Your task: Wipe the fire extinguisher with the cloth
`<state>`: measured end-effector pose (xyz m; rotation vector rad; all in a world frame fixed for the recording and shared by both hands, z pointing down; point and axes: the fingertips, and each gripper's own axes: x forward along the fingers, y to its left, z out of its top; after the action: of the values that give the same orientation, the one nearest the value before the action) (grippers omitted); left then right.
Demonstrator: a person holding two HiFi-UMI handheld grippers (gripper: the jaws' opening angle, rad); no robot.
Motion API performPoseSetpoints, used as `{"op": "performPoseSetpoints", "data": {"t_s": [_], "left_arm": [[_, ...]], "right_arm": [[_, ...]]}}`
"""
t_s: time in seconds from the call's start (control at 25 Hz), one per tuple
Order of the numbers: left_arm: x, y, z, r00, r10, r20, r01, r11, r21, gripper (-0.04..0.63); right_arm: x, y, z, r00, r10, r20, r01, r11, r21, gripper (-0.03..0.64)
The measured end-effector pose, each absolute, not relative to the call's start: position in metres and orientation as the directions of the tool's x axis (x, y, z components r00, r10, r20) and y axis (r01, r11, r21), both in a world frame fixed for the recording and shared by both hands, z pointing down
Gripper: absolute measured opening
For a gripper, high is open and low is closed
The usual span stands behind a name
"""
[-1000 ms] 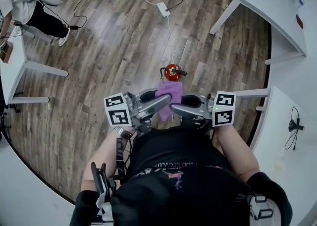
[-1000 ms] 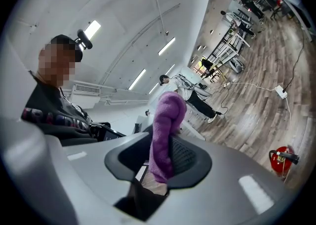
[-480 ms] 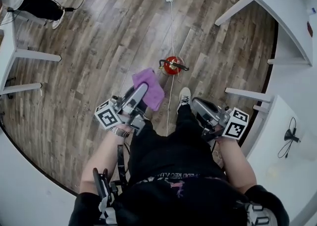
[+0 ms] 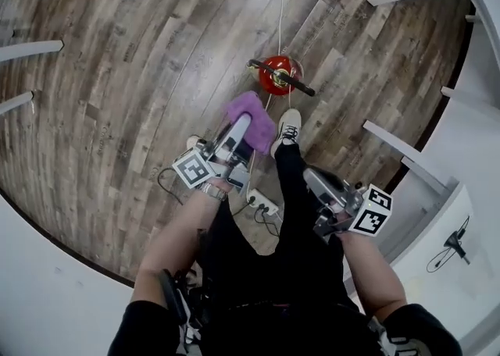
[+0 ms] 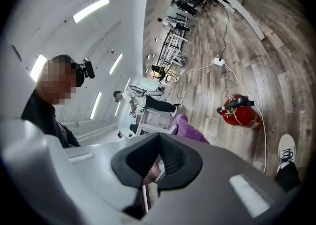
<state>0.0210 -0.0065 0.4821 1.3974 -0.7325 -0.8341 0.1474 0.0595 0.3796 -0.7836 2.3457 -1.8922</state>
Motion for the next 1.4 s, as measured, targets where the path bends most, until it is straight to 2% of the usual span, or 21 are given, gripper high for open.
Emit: {"op": "performPoseSetpoints", "data": {"t_s": [0.24,0.52,0.76,0.96,1.16,1.4], "left_arm": [[0.039,-0.021,0.607,0.503,-0.864,0.009,0.049,0.039,0.998,0.080],[0.042,-0.030,0.733,0.514,-0.855,0.070,-0.006,0.078,0.997,0.080],[0.045,-0.042,0.810,0.493,-0.864,0.099,-0.027,0.099,0.995,0.081],[0.038,-0.043,0.904,0.452,-0.858,0.244,-0.123,0.211,0.970,0.081],[0.038,-0.027,0.998,0.437,-0.800,0.410,-0.269,0.319,0.909,0.080],[0.039,-0.028,1.025,0.420,-0.824,0.381,-0.210,0.320,0.924,0.081]], "right_arm": [[0.145,0.058,0.462,-0.885,-0.378,0.271,-0.333,0.107,-0.937,-0.003],[0.118,0.032,0.521,-0.908,-0.400,0.126,-0.203,0.156,-0.967,-0.002],[0.096,0.035,0.562,-0.924,-0.375,0.073,-0.155,0.196,-0.968,-0.002],[0.090,0.052,0.578,-0.952,-0.295,0.079,-0.154,0.241,-0.958,-0.002],[0.093,0.066,0.585,-0.972,-0.218,0.091,-0.155,0.299,-0.941,-0.001],[0.099,0.058,0.580,-0.975,-0.212,0.066,-0.129,0.296,-0.947,0.000]]}}
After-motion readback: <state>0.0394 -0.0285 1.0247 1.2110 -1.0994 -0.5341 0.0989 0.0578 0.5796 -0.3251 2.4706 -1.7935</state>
